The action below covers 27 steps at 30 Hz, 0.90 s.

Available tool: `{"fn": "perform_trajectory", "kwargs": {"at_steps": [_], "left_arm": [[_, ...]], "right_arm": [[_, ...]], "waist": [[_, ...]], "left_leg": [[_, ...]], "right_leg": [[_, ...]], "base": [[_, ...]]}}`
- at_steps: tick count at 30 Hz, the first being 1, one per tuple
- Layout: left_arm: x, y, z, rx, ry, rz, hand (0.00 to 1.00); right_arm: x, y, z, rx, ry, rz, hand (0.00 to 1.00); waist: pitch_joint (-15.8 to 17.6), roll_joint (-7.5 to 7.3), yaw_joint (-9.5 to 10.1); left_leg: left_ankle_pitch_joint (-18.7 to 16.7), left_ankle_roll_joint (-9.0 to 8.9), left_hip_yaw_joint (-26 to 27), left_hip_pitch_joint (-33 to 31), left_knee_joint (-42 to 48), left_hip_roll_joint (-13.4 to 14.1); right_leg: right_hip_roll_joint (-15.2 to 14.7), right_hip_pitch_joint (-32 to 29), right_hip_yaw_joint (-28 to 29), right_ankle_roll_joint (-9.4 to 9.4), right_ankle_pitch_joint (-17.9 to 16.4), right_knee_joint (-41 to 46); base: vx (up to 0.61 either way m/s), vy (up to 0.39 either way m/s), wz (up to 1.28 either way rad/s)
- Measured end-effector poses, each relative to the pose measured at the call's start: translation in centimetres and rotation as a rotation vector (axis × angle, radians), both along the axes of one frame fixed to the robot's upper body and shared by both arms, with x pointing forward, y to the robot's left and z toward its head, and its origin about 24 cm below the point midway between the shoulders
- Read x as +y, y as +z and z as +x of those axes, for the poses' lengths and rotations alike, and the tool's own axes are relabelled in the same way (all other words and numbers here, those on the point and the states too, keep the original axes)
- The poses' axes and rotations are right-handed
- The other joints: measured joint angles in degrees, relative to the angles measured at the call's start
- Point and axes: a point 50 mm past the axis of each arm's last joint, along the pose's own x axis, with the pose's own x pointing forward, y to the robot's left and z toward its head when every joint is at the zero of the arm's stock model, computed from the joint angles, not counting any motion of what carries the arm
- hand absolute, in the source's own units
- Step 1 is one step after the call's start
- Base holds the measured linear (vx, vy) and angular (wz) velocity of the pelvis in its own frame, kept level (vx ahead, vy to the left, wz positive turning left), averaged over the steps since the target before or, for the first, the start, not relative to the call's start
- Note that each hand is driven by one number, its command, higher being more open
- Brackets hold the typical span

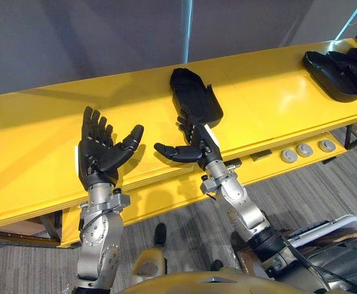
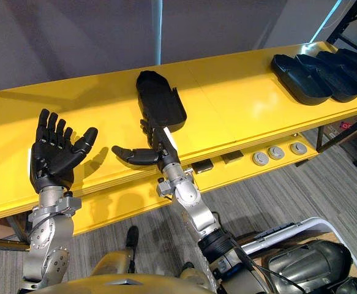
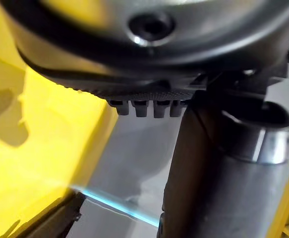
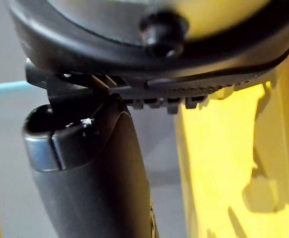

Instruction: Walk over and take three plastic housings, then place them on the shelf

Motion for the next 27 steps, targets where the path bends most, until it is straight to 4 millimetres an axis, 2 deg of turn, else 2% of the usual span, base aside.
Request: {"fn": "perform_trajectory", "kwargs": {"at_steps": [7,15,17,20,22,24,25,26,27], "left_arm": [[-0.1,0.0,0.0,-0.004,-0.014,0.005,1.0],[-0.2,-0.6,0.1,0.009,-0.053,0.02,1.0],[-0.4,-0.5,0.2,0.001,-0.077,0.029,1.0],[-0.7,-0.5,0.2,-0.008,-0.117,0.041,1.0],[-1.0,-0.2,0.2,-0.025,-0.144,0.047,1.0],[-1.7,-0.3,0.2,-0.03,-0.198,0.056,1.0],[-1.9,-0.3,0.2,-0.03,-0.212,0.059,1.0],[-2.4,-0.4,0.2,-0.031,-0.251,0.064,1.0],[-2.6,-0.4,0.2,-0.031,-0.269,0.069,1.0]], "right_arm": [[0.0,-0.2,0.2,-0.01,0.0,-0.033,1.0],[0.6,-0.2,-0.1,-0.003,0.132,-0.001,1.0],[1.0,0.4,-0.8,-0.024,0.178,0.031,1.0],[0.6,2.5,-2.4,-0.108,0.181,0.106,1.0],[-0.4,3.3,-3.1,-0.138,0.132,0.151,1.0],[-3.5,3.6,-4.0,-0.15,-0.03,0.201,1.0],[-4.4,3.5,-4.2,-0.147,-0.077,0.206,1.0],[-6.6,2.8,-4.5,-0.123,-0.2,0.211,1.0],[-7.5,2.5,-4.7,-0.108,-0.248,0.214,1.0]], "waist": [[0.7,-0.33,-0.05],[0.8,-0.41,-0.07],[0.9,-0.65,-0.03],[1.0,-1.11,-0.08],[1.0,-1.7,-0.09],[0.5,-2.47,-1.52],[0.4,-2.68,-1.92],[0.0,-3.29,-3.0],[-0.1,-3.48,-3.63]], "left_leg": [[0.0,-0.02,-0.1,0.0,0.0,-0.1],[0.0,0.07,-0.2,0.1,0.0,0.0],[-0.1,0.21,-0.1,0.1,0.0,0.3],[-0.4,0.5,1.2,0.3,0.0,0.5],[-0.8,0.69,3.4,1.2,0.0,0.9],[-1.5,0.7,6.7,1.8,0.0,1.3],[-1.7,0.75,7.8,2.0,0.0,1.5],[-2.3,0.69,11.3,2.7,0.0,2.1],[-2.6,0.66,12.5,3.1,0.0,2.1]], "right_leg": [[0.0,0.2,-0.1,-0.02,0.0,0.1],[0.0,0.3,-0.3,-0.12,-0.2,0.5],[0.0,0.1,-0.3,-0.13,-0.2,0.4],[0.0,-0.4,1.1,-0.14,-0.1,-0.1],[-0.1,-0.8,3.1,-0.12,0.0,-0.1],[-0.2,-2.1,6.4,-0.03,0.1,0.0],[-0.1,-2.5,7.5,-0.04,0.1,0.0],[-0.1,-3.6,10.1,-0.13,0.1,-0.1],[-0.1,-4.0,11.2,-0.19,0.3,-0.1]], "base": [[0.0,0.0,0.0],[0.0,-0.005,0.01],[0.0,0.0,0.0],[0.0,0.0,-0.2],[0.01,0.002,-0.5],[0.02,0.008,-0.68],[0.03,0.011,-1.08],[0.03,0.008,-1.01],[0.04,0.011,-1.12]]}}
